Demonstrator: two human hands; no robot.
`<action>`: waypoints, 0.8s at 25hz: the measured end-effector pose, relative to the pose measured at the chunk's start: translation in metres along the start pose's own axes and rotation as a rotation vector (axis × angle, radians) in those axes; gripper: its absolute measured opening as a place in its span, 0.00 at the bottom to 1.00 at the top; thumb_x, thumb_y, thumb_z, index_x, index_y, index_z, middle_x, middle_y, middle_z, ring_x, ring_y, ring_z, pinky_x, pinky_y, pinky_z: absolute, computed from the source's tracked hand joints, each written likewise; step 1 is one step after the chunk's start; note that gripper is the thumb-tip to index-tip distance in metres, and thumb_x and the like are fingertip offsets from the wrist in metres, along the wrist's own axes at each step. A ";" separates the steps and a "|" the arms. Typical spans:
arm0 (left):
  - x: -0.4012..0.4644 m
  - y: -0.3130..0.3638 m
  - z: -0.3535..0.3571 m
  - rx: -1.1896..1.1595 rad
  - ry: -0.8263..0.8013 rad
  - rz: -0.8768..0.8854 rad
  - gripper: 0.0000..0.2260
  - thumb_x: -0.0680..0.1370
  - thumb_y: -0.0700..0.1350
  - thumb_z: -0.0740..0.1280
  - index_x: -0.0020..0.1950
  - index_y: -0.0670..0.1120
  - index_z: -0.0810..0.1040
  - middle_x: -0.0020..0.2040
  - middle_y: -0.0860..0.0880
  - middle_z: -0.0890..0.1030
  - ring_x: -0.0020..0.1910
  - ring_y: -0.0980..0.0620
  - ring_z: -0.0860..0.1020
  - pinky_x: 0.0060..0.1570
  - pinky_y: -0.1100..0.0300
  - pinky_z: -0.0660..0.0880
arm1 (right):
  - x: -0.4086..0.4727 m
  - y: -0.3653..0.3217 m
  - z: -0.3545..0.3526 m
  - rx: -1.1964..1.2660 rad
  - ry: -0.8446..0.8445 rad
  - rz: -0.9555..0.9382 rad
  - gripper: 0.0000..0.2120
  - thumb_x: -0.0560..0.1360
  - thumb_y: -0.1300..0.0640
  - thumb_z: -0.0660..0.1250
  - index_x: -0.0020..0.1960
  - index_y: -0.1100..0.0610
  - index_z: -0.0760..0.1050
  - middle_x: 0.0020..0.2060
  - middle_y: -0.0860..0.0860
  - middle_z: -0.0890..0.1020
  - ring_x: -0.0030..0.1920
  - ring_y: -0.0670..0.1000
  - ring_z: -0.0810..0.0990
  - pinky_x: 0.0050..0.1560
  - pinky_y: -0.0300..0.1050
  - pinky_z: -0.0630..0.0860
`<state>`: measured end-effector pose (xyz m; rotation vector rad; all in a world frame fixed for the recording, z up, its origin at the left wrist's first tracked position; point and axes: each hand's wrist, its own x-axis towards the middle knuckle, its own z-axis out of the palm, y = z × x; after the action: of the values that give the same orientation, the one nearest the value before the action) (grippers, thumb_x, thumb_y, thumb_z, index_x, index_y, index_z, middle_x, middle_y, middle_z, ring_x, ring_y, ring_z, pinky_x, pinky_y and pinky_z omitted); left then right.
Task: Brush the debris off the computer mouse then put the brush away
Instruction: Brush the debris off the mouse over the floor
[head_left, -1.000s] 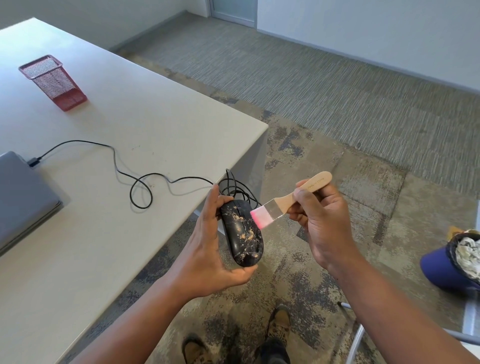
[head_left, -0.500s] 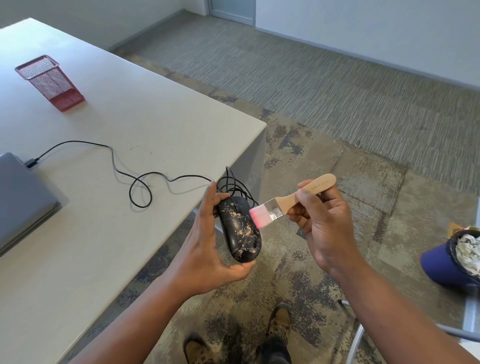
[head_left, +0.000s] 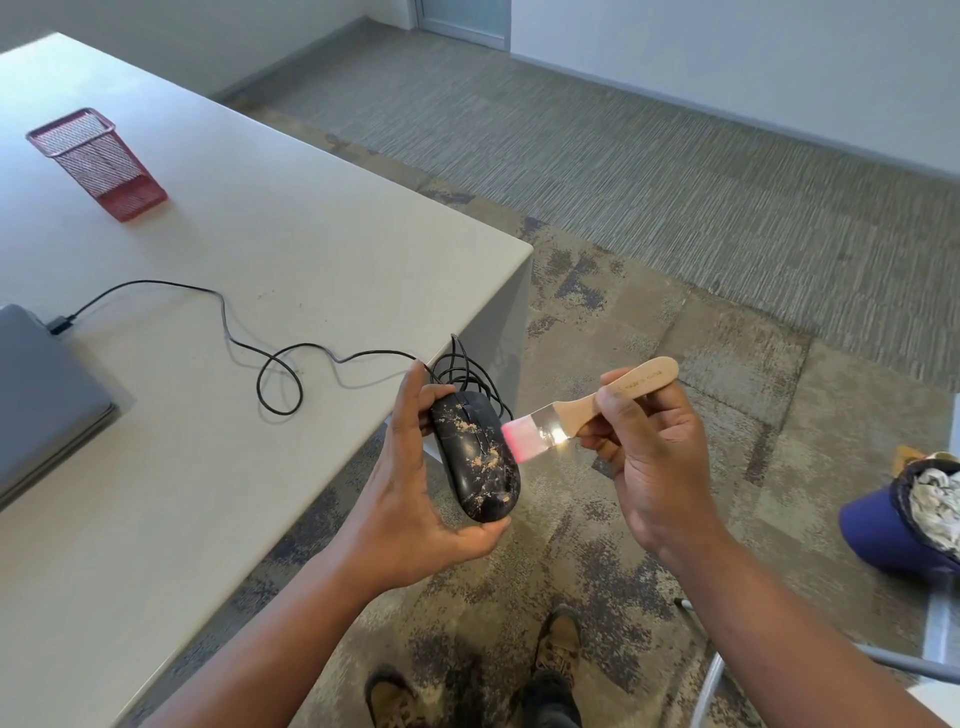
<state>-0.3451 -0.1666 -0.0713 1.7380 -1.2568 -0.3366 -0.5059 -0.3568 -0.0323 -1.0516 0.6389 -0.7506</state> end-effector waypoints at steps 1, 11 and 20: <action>0.000 0.000 0.000 -0.004 0.003 0.001 0.67 0.66 0.51 0.87 0.88 0.51 0.39 0.78 0.51 0.67 0.78 0.44 0.72 0.75 0.43 0.72 | -0.001 0.001 0.001 -0.003 -0.021 0.004 0.05 0.78 0.60 0.72 0.49 0.51 0.83 0.39 0.52 0.85 0.36 0.49 0.83 0.40 0.42 0.82; 0.002 0.002 -0.001 -0.020 0.056 0.027 0.66 0.66 0.51 0.85 0.88 0.49 0.39 0.77 0.48 0.68 0.75 0.43 0.74 0.74 0.40 0.73 | -0.004 0.004 0.002 -0.042 0.025 0.011 0.09 0.81 0.63 0.70 0.48 0.50 0.82 0.38 0.50 0.84 0.36 0.47 0.82 0.40 0.43 0.82; 0.006 0.004 -0.002 -0.030 0.070 0.009 0.66 0.65 0.49 0.86 0.87 0.53 0.39 0.75 0.44 0.69 0.74 0.40 0.75 0.72 0.36 0.73 | -0.004 0.004 0.005 -0.018 0.008 -0.034 0.06 0.77 0.56 0.71 0.49 0.46 0.83 0.39 0.49 0.85 0.36 0.46 0.83 0.39 0.41 0.82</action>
<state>-0.3433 -0.1705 -0.0654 1.7033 -1.2032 -0.2851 -0.5032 -0.3502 -0.0335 -1.0792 0.6368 -0.7800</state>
